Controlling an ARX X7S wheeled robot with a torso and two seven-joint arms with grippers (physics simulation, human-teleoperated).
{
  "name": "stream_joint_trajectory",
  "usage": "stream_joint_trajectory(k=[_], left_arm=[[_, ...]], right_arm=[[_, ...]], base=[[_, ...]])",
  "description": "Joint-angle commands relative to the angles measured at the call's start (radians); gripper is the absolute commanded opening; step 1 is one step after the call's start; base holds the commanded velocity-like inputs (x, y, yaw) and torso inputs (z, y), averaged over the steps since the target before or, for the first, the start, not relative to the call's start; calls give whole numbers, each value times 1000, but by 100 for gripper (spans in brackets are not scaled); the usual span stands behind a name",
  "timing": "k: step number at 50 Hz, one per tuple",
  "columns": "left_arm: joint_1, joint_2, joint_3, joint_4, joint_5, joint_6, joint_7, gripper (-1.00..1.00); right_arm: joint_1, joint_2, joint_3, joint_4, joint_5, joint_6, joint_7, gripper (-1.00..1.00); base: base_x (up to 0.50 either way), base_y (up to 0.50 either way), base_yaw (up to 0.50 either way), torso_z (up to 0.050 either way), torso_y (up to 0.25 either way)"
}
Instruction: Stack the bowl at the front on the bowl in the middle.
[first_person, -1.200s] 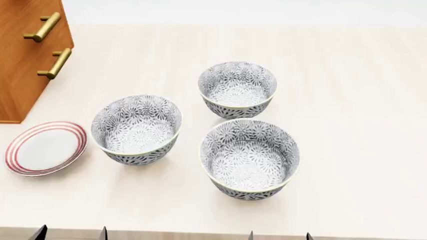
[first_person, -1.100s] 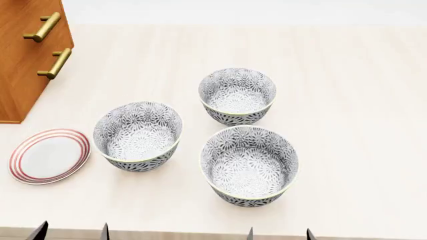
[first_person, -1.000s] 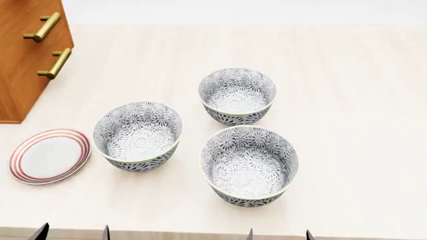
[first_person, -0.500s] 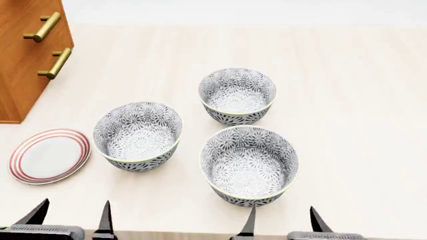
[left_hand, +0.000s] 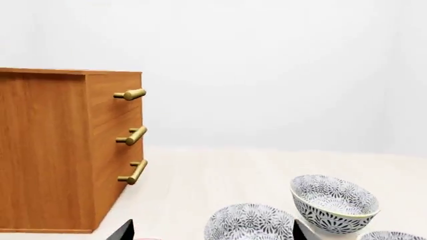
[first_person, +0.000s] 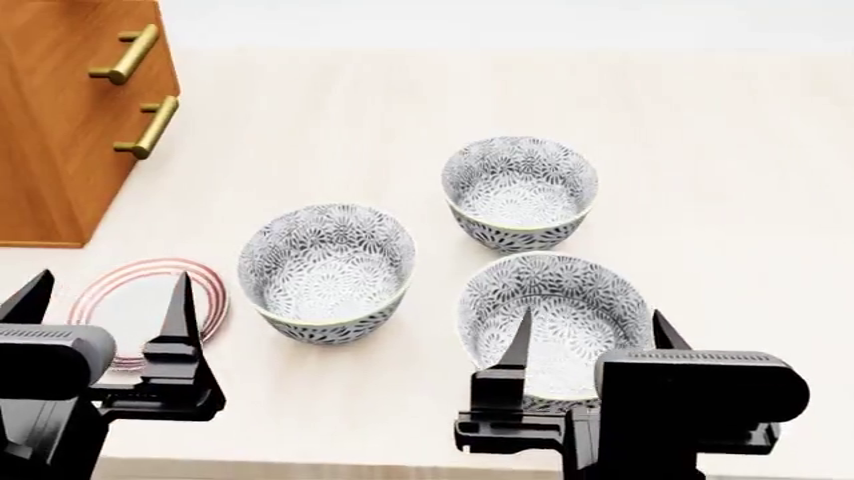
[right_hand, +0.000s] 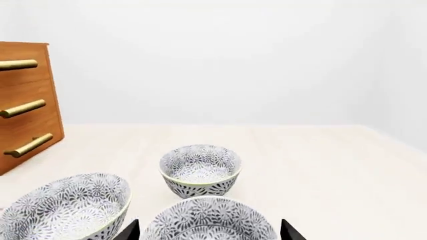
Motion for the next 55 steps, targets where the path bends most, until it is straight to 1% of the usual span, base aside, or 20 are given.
stream_joint_trajectory(k=[1,11,14,16,17,18,31,43,55], left_arm=[[-43,-15,11,0,1,3,-22,100],[-44,-22,24,-34,0,34,-32,100],[-40,-25,27,-32,-2,36,-35,100],[-39,-26,29,-38,-3,42,-36,100],[-39,-27,28,-38,-5,42,-37,100],[-37,-29,28,-36,-6,42,-38,100],[-33,-40,36,-63,-10,73,-48,100],[-21,-55,41,-48,-15,78,-59,100],[-12,-62,48,-74,-19,102,-64,100]], right_arm=[[39,15,-8,7,3,24,15,100],[41,19,-16,43,17,-2,3,100],[39,22,-21,51,15,-12,3,100],[35,35,-49,56,-13,-19,10,100],[38,32,-48,61,-9,-8,12,100],[28,32,-43,56,13,-34,-12,100],[35,30,-51,75,11,-32,8,100],[24,35,-59,67,15,-26,19,100],[13,33,-55,96,22,-56,26,100]], base=[[0,500,0,0,0],[0,500,0,0,0],[0,0,0,0,0],[0,0,0,0,0],[0,0,0,0,0],[203,0,0,0,0],[500,0,0,0,0],[500,0,0,0,0],[500,0,0,0,1]])
